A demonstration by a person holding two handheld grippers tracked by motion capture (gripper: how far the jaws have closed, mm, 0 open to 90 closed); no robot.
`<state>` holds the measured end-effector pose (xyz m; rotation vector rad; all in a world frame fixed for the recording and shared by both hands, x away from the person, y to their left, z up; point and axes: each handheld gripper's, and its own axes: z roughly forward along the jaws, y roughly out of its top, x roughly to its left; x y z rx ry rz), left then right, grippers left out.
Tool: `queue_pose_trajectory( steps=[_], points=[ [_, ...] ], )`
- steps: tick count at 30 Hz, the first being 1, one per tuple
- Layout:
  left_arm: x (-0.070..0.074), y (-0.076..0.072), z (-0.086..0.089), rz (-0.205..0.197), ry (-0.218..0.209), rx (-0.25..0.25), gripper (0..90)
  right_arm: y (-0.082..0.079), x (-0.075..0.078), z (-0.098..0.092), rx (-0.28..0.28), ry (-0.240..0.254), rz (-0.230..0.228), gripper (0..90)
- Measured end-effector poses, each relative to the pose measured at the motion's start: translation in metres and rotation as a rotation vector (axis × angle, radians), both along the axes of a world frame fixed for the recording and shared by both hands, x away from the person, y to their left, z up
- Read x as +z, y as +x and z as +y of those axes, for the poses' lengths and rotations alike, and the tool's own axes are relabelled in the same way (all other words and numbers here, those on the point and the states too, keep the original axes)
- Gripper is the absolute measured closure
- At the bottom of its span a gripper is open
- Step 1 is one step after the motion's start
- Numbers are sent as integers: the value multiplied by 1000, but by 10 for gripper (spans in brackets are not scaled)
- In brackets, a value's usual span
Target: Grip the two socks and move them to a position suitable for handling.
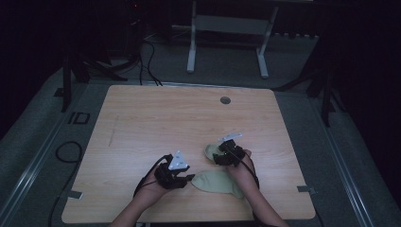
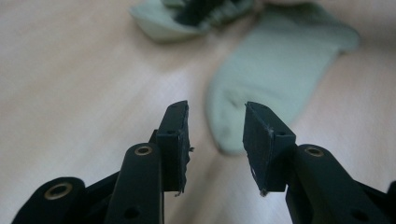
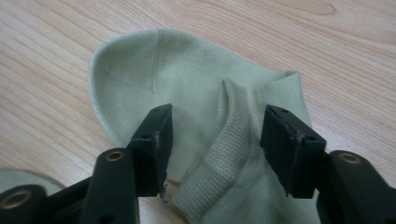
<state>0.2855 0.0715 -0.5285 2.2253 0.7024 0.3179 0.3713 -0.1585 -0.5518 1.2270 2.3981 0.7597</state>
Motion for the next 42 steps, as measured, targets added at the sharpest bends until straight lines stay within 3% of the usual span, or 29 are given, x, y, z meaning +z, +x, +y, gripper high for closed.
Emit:
queue_pose_trajectory(
  steps=[4,5,9,14,18,22,26,30,35,42],
  points=[
    [9,14,-7,-13,9,7,601,-2,2,-1,11,6,13,402],
    [14,21,-11,-16,-6,2,601,-3,4,-3,15,9,4,407],
    [24,35,-27,-35,-15,-20,601,-11,19,-14,25,55,-13,416],
    [25,58,-54,-27,4,-46,634,-20,20,-14,70,43,-11,538],
    [15,74,-73,-16,76,-58,675,-20,14,-15,91,28,15,600],
    [-1,86,-78,7,175,-52,767,-21,8,-14,103,6,27,641],
    [-11,90,-73,21,225,-32,878,-21,4,-14,114,-12,33,710],
    [-21,93,-68,39,226,-16,891,-21,3,-14,116,-19,26,789],
    [-23,89,-69,-11,247,-24,893,-20,8,-14,116,2,31,843],
    [-25,87,-66,-30,232,-33,894,-18,30,-29,95,65,4,843]
  ],
)
